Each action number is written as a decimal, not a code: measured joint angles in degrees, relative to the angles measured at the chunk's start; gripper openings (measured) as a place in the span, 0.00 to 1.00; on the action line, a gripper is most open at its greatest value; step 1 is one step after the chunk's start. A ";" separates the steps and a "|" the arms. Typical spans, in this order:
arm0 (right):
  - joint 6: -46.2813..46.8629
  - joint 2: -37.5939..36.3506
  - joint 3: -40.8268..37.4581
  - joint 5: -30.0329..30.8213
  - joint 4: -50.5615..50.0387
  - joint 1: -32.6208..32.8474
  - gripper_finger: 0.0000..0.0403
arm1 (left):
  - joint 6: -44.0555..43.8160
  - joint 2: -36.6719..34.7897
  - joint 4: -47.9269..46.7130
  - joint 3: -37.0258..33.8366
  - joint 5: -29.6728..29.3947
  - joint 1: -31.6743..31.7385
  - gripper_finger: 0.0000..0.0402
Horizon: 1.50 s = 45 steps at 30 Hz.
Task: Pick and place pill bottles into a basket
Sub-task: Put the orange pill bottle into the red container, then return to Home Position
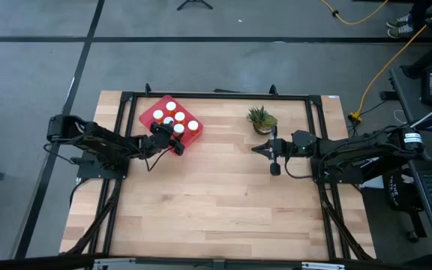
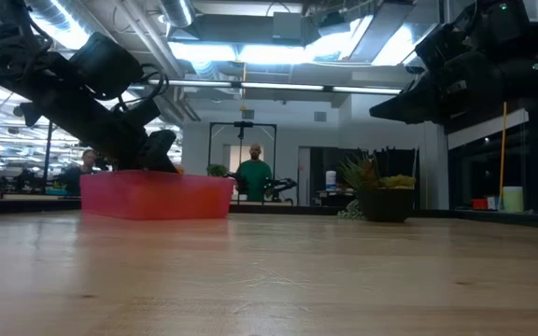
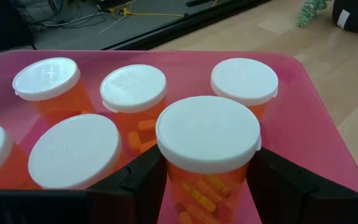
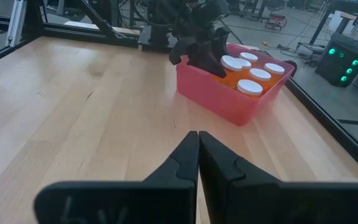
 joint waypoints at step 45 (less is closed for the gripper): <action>-0.02 0.00 0.00 0.00 0.02 0.00 0.04 | 3.31 -7.30 -1.63 0.02 2.46 -0.02 0.59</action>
